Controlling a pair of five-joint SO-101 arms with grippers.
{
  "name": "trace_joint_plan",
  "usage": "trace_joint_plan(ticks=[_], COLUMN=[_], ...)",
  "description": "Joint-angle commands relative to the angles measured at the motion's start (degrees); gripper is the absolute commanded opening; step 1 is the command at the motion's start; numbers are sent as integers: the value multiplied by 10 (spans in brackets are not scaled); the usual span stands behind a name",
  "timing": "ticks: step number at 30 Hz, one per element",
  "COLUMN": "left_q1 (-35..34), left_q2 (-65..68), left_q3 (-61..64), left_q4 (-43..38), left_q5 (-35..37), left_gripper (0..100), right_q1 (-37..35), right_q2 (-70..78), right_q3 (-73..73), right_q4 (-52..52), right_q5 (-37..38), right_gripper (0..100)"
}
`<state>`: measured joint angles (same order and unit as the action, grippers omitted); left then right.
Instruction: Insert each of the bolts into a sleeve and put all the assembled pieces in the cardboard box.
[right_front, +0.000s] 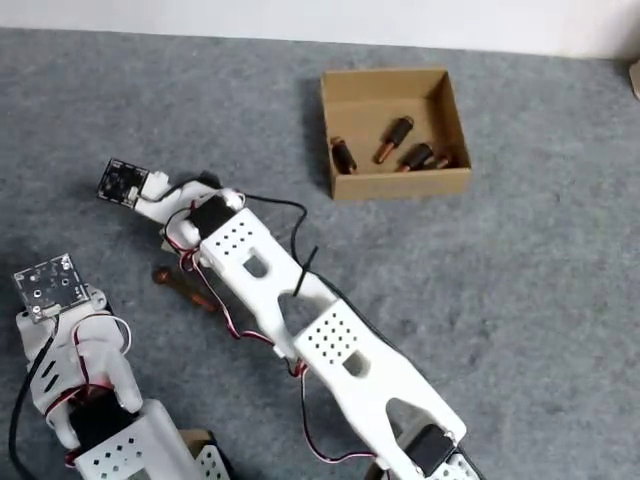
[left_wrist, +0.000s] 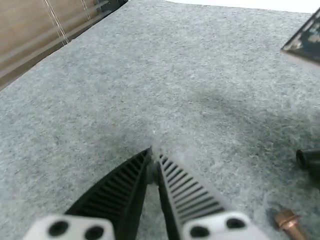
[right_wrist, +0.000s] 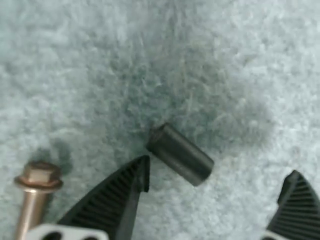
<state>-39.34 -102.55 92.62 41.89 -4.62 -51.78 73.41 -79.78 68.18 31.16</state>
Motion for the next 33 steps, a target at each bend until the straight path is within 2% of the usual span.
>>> trace_joint_plan(ticks=[1, 7, 12, 27, 33], left_q1=[9, 9, 9, 9, 9], left_q2=[-4, -4, -4, -4, -4], left_q3=[-4, -4, -4, -4, -4], left_q4=[2, 2, 3, 3, 3], left_q5=[3, 3, 3, 3, 3], left_gripper=[5, 5, 5, 5, 5], right_q1=[-15, -14, -28, -30, -30], right_q2=[-8, 7, 36, 42, 42], right_q3=[-2, 11, 14, 14, 13], right_q4=[7, 2, 6, 1, 1], right_q5=[7, 8, 56, 59, 60], right_gripper=[372, 372, 363, 68, 4])
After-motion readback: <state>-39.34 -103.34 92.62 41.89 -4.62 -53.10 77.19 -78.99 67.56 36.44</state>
